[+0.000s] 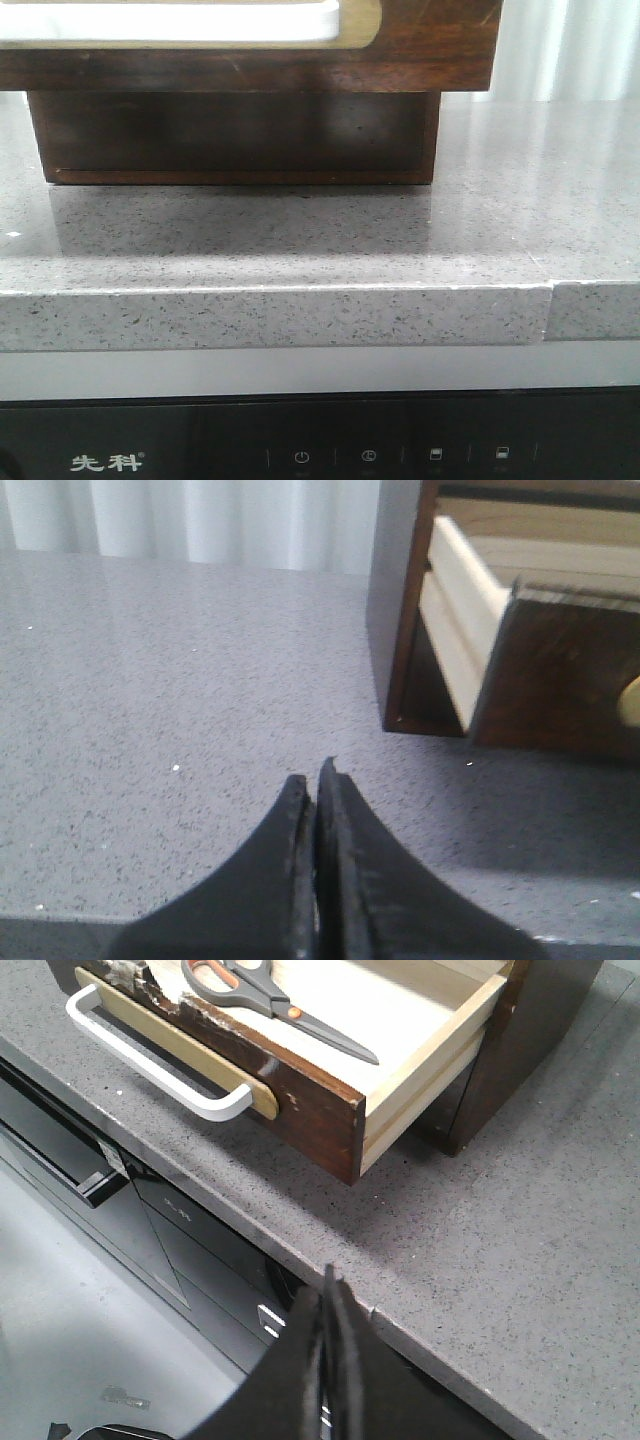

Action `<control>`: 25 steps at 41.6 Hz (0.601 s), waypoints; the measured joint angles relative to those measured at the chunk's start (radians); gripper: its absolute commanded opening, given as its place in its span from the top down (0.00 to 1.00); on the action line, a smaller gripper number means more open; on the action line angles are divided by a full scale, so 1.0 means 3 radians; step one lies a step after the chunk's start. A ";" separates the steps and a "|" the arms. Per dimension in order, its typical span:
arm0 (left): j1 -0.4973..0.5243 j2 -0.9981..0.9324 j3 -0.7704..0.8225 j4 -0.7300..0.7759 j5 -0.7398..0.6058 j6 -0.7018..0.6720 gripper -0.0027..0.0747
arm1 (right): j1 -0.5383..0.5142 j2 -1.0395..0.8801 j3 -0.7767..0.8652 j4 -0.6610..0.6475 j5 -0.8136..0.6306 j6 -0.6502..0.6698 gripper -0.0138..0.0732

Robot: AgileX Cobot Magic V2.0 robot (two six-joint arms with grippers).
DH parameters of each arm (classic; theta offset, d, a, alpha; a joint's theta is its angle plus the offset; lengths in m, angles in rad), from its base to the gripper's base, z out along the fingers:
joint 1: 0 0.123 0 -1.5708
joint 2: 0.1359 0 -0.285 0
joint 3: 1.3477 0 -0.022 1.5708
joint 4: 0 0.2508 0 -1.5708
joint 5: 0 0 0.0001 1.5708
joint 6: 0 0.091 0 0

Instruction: Put scissors in drawer with both arms

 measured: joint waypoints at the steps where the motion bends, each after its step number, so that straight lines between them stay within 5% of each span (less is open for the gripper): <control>1: 0.0000 -0.0029 0.0107 0.0000 -0.0094 0.0000 0.99 | 0.0000 0.0000 0.0000 0.0000 0.0000 0.0000 0.92; 14: 0.0000 -0.0089 0.1048 0.0000 -0.1391 0.0000 0.99 | 0.0000 0.0000 0.0000 0.0000 0.0000 0.0000 0.92; 25: 0.0000 -0.0287 0.1055 0.0000 -0.1654 0.0000 0.99 | 0.0000 0.0000 0.0000 0.0005 0.0000 0.0000 0.92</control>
